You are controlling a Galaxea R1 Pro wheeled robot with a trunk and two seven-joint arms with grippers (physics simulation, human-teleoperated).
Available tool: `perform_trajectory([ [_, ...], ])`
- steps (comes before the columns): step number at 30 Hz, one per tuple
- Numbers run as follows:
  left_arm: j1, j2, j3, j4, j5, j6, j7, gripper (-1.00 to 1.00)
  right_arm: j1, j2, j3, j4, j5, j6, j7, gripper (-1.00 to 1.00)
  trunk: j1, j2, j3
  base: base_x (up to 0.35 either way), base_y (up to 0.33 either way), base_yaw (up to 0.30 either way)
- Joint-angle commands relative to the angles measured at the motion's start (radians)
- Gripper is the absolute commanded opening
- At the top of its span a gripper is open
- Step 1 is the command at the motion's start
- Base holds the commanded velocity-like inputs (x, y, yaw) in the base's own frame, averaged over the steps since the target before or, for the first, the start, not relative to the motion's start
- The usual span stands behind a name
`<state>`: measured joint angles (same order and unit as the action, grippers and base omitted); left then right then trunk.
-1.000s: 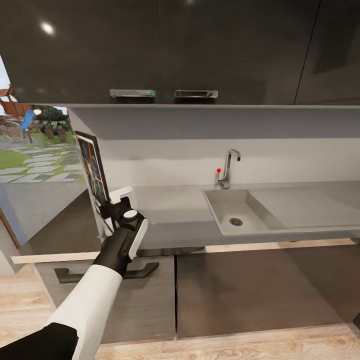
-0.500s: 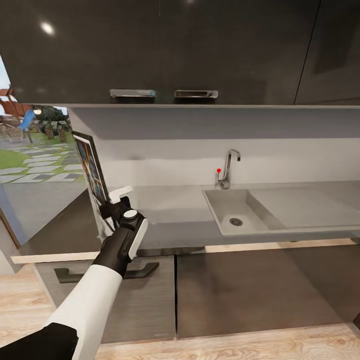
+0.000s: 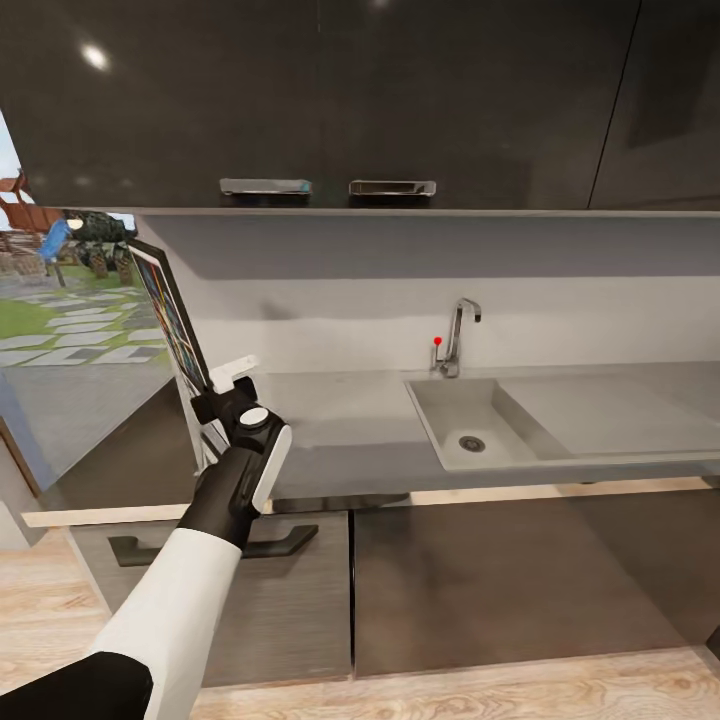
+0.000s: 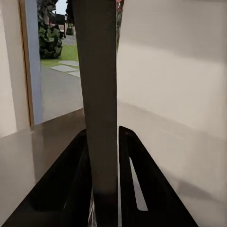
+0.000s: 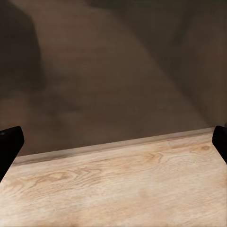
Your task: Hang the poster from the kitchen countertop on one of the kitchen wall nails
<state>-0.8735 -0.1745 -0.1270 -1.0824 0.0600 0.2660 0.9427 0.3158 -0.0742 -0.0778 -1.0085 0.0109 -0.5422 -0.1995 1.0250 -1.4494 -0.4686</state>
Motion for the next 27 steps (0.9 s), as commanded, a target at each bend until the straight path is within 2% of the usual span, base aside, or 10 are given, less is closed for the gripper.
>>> perform_trajectory([
  [1,-0.001,0.0,-0.002,-0.001,0.003,0.007,0.007,-1.0,0.0,0.0,0.001,-0.001,0.001,-0.001,-0.005,1.0,0.0,-0.001,-0.001,-0.008,0.0,0.0],
  [8,-0.001,0.0,-0.002,0.003,0.003,0.007,0.007,-1.0,0.0,0.0,0.001,-0.001,0.001,-0.001,-0.005,1.0,0.0,-0.001,-0.001,-0.188,0.0,0.0],
  [27,-0.001,0.0,-0.004,0.021,0.003,0.007,0.004,-1.0,0.0,0.001,0.001,-0.001,0.001,-0.001,-0.006,1.0,0.0,-0.001,-0.001,-0.333,0.0,0.0],
])
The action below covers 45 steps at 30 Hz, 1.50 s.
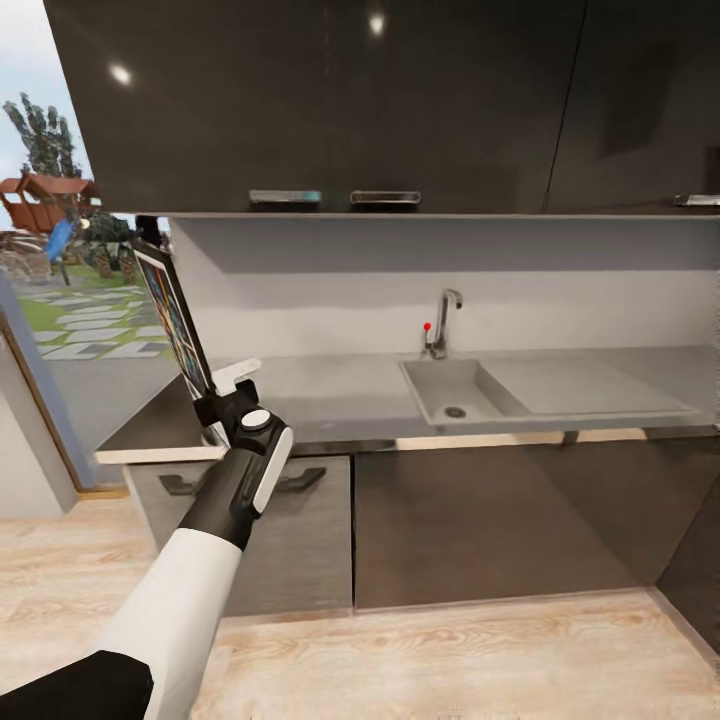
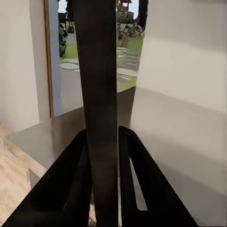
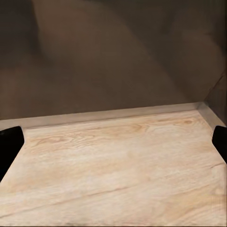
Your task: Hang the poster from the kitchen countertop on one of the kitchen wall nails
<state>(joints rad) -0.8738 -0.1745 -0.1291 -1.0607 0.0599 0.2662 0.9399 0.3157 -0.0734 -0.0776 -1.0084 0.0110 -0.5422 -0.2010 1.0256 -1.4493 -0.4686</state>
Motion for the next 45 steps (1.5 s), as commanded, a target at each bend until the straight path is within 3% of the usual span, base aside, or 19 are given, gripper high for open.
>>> perform_trajectory([
  [1,-0.001,0.0,-0.002,-0.001,0.003,0.007,0.007,-1.0,0.0,0.0,0.001,-0.001,0.001,-0.001,-0.004,1.0,-0.001,-0.001,-0.001,-0.34,0.0,0.0],
  [9,-0.001,0.0,-0.007,-0.006,0.005,0.007,0.003,-1.0,0.0,0.0,0.001,-0.001,0.001,-0.001,-0.004,1.0,-0.001,-0.001,-0.001,-0.333,0.0,0.0],
  [12,-0.001,0.0,-0.03,-0.011,0.006,0.007,-0.015,-1.0,0.0,0.0,0.001,0.0,0.001,-0.001,-0.004,1.0,-0.001,-0.001,-0.001,-0.163,0.0,0.0],
  [17,-0.001,0.0,-0.177,-0.044,0.007,0.007,-0.157,-1.0,0.0,0.0,0.001,0.0,0.001,-0.001,-0.005,1.0,-0.001,-0.001,-0.001,-0.043,0.0,0.0],
  [19,-0.001,0.0,-0.204,-0.058,0.007,0.007,-0.2,-1.0,0.0,0.0,0.001,0.0,0.001,-0.001,-0.005,1.0,-0.001,-0.001,-0.001,-0.012,0.0,0.0],
  [21,-0.001,0.0,-0.235,-0.085,0.007,0.008,-0.287,-1.0,0.0,0.0,0.001,0.0,0.001,-0.001,-0.005,1.0,-0.001,-0.001,-0.001,-0.006,0.0,0.0],
  [23,-0.001,0.0,-0.257,-0.131,0.008,0.008,-0.416,-1.0,0.0,0.0,0.001,0.001,0.001,-0.001,-0.004,1.0,-0.001,-0.001,-0.001,-0.003,0.0,0.0],
  [32,-0.001,0.0,-0.273,-0.181,0.011,0.01,-0.686,-1.0,0.0,0.0,0.001,0.001,0.001,-0.001,-0.005,1.0,-0.001,-0.001,-0.001,0.0,0.0,0.0],
  [35,-0.001,0.0,-0.272,-0.18,0.015,0.011,-0.832,-1.0,0.0,0.0,0.0,0.001,0.001,-0.001,-0.005,1.0,-0.001,-0.001,-0.001,0.0,0.0,0.0],
  [36,-0.001,0.0,-0.27,-0.177,0.026,0.011,-0.893,-1.0,0.0,0.0,0.0,0.001,0.001,-0.001,-0.005,1.0,-0.001,-0.001,-0.001,0.0,0.0,0.0],
  [40,-0.001,0.0,-0.267,-0.164,0.087,0.012,-0.99,-1.0,0.0,0.0,0.0,0.001,0.001,-0.001,-0.005,1.0,-0.001,-0.001,-0.001,0.0,0.0,0.0],
  [42,-0.001,0.0,-0.266,-0.144,0.152,0.084,-1.082,-1.0,0.0,-0.001,-0.001,0.001,0.001,-0.001,-0.005,1.0,-0.001,-0.001,-0.001,0.0,0.0,0.0],
  [43,-0.001,0.001,-0.264,-0.14,0.166,0.158,-1.149,-1.0,0.0,-0.001,-0.001,0.001,0.001,-0.001,-0.005,1.0,-0.001,-0.001,-0.001,0.0,0.0,0.0],
  [45,-0.001,0.004,-0.261,-0.137,0.175,0.216,-1.215,-1.0,0.0,-0.001,0.0,0.0,0.001,-0.001,-0.004,1.0,-0.001,-0.001,-0.001,0.0,0.0,0.0],
])
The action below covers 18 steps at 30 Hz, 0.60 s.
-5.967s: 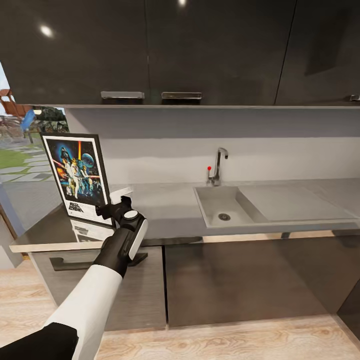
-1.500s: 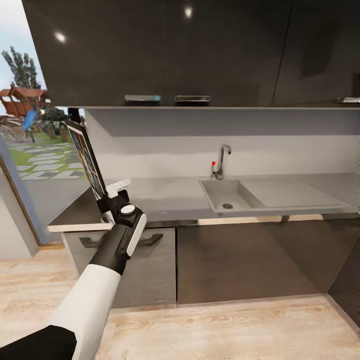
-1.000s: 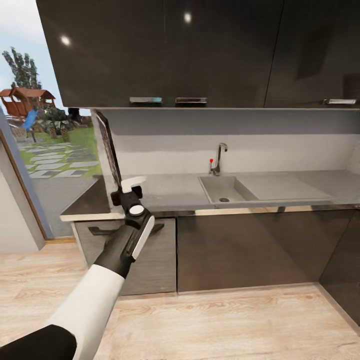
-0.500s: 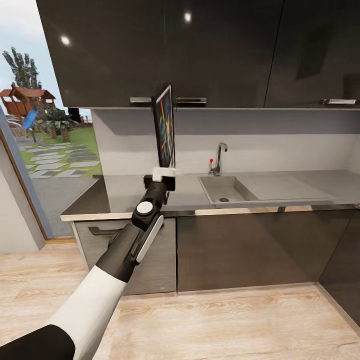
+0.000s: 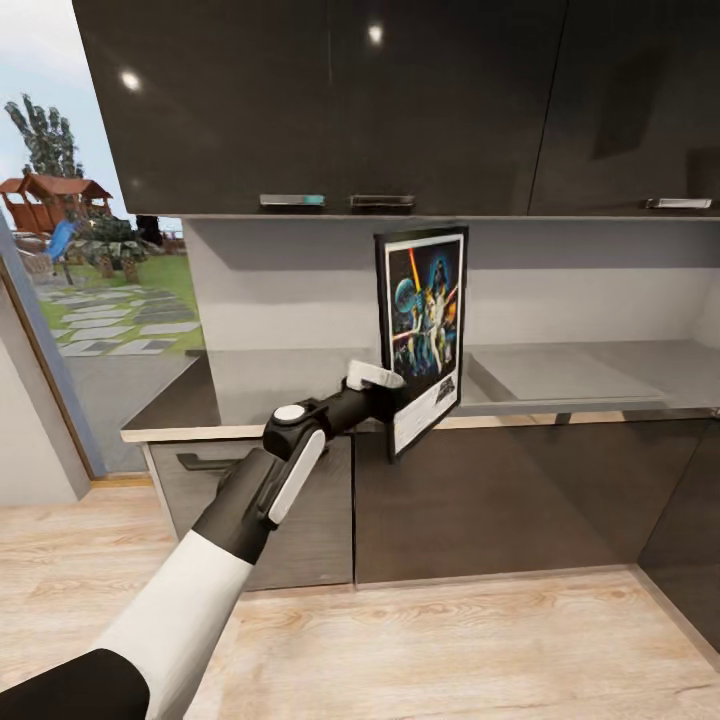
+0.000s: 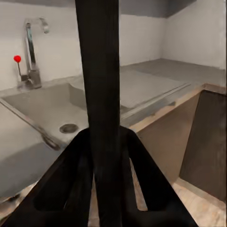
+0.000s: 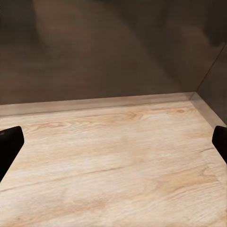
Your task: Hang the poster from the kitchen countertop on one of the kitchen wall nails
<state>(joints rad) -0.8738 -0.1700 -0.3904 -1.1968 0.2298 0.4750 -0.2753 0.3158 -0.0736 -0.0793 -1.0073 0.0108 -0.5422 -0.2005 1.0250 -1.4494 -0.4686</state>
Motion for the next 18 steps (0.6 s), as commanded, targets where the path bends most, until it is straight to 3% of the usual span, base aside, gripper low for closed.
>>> perform_trajectory([
  [1,-0.001,0.003,0.008,0.001,0.011,0.045,-0.06,-1.0,0.0,-0.001,0.002,-0.001,0.001,-0.001,-0.004,1.0,0.0,-0.001,-0.001,0.0,0.0,0.0],
  [5,-0.001,0.035,0.039,0.003,0.02,0.091,-0.181,-1.0,0.0,-0.002,0.004,-0.007,0.001,-0.002,-0.002,1.0,0.0,-0.001,-0.001,0.0,0.0,0.0],
  [7,-0.001,0.065,0.05,0.004,0.022,0.103,-0.284,-1.0,0.0,-0.004,0.003,-0.012,0.001,-0.002,0.002,1.0,0.0,-0.001,-0.001,0.0,0.0,0.0],
  [9,-0.001,0.109,0.057,0.013,0.022,0.11,-0.463,-1.0,0.0,-0.007,0.003,-0.015,0.0,-0.001,0.018,1.0,0.0,-0.001,-0.001,0.0,0.0,0.0],
  [12,-0.001,0.143,0.059,0.023,0.022,0.113,-0.561,-1.0,0.0,-0.009,0.002,-0.023,0.001,-0.001,0.05,1.0,0.0,-0.001,-0.001,0.0,0.0,0.0],
  [16,-0.001,0.241,0.058,0.034,0.024,0.113,-0.748,-1.0,0.0,-0.013,-0.006,-0.068,0.0,0.002,0.162,1.0,0.0,-0.001,-0.001,0.0,0.0,0.0],
  [18,0.001,0.286,0.057,0.032,0.023,0.101,-0.87,-1.0,0.0,-0.02,-0.039,-0.091,-0.002,0.006,0.207,1.0,0.0,-0.001,-0.001,0.0,0.0,0.0],
])
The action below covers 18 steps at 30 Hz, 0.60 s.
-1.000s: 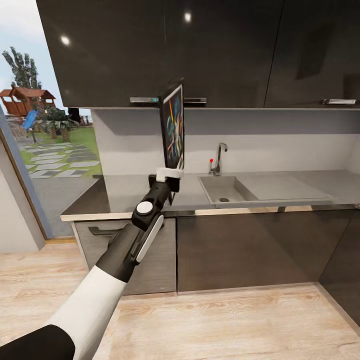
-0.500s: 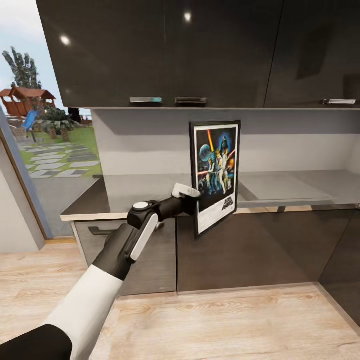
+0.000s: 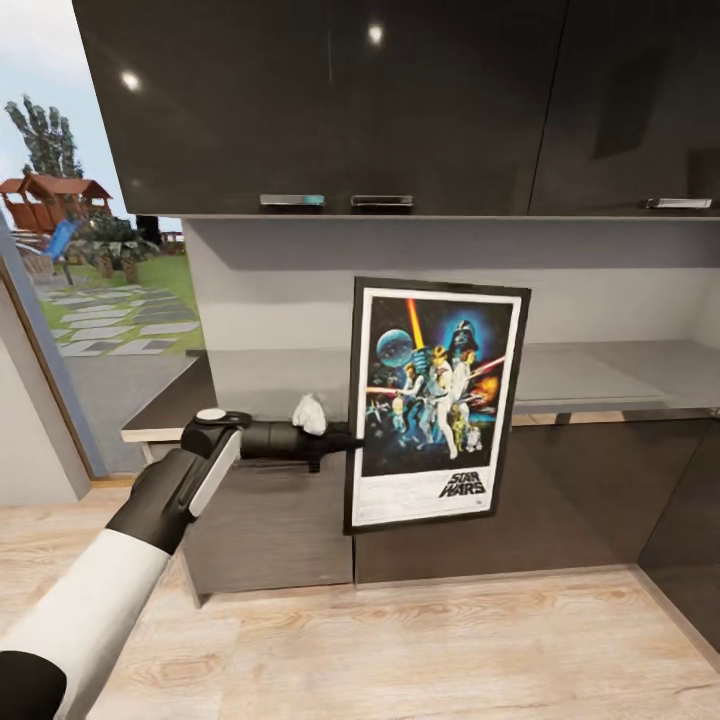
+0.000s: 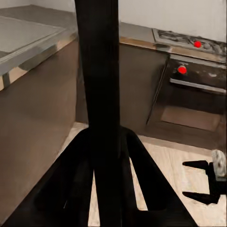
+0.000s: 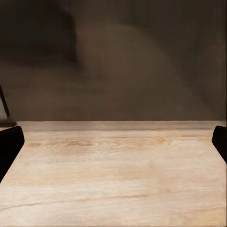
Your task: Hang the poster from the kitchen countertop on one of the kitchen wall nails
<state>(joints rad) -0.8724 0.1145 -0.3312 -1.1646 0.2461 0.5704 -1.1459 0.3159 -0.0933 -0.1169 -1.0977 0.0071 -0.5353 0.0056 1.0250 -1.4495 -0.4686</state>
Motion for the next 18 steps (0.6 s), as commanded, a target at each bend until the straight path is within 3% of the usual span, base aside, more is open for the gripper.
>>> perform_trajectory([
  [1,0.003,0.014,-0.003,-0.011,0.006,-0.023,-0.034,-1.0,0.0,-0.004,-0.021,-0.039,0.0,0.015,0.014,1.0,0.0,-0.001,-0.001,0.0,0.0,0.0],
  [4,0.021,0.029,-0.003,-0.029,0.006,-0.075,-0.065,-1.0,0.001,-0.007,-0.038,-0.115,-0.001,0.071,0.029,1.0,0.0,-0.001,-0.001,0.0,0.0,0.0],
  [6,0.062,0.044,-0.003,-0.04,0.006,-0.111,-0.082,-1.0,0.002,-0.008,-0.049,-0.192,-0.003,0.168,0.069,1.0,0.0,-0.001,-0.001,0.0,0.0,0.0],
  [8,0.112,0.06,-0.003,-0.046,0.007,-0.135,-0.094,-1.0,0.002,-0.01,-0.085,-0.283,-0.005,0.313,0.196,1.0,0.0,-0.001,-0.001,0.0,0.0,0.0],
  [10,0.126,0.07,-0.003,-0.047,0.007,-0.143,-0.099,-1.0,0.002,-0.01,-0.135,-0.321,-0.006,0.382,0.28,1.0,0.0,-0.001,-0.001,0.0,0.0,0.0],
  [13,0.145,0.094,-0.003,-0.04,0.006,-0.169,-0.18,-1.0,-0.007,-0.008,-0.307,-0.398,-0.009,0.559,0.569,1.0,0.0,-0.001,-0.001,0.0,0.0,0.0],
  [14,0.148,0.097,-0.003,-0.039,0.006,-0.176,-0.2,-1.0,-0.01,-0.009,-0.329,-0.406,-0.009,0.583,0.618,1.0,0.0,-0.001,-0.001,0.0,0.0,0.0],
  [15,0.158,0.1,-0.003,-0.037,0.006,-0.193,-0.233,-1.0,-0.019,-0.015,-0.373,-0.419,-0.01,0.625,0.711,1.0,0.0,-0.001,-0.001,0.0,0.0,0.0],
  [18,0.177,0.104,-0.003,-0.036,0.006,-0.215,-0.268,-1.0,-0.034,-0.032,-0.427,-0.435,-0.011,0.674,0.826,1.0,0.0,-0.001,-0.001,0.0,0.0,0.0],
])
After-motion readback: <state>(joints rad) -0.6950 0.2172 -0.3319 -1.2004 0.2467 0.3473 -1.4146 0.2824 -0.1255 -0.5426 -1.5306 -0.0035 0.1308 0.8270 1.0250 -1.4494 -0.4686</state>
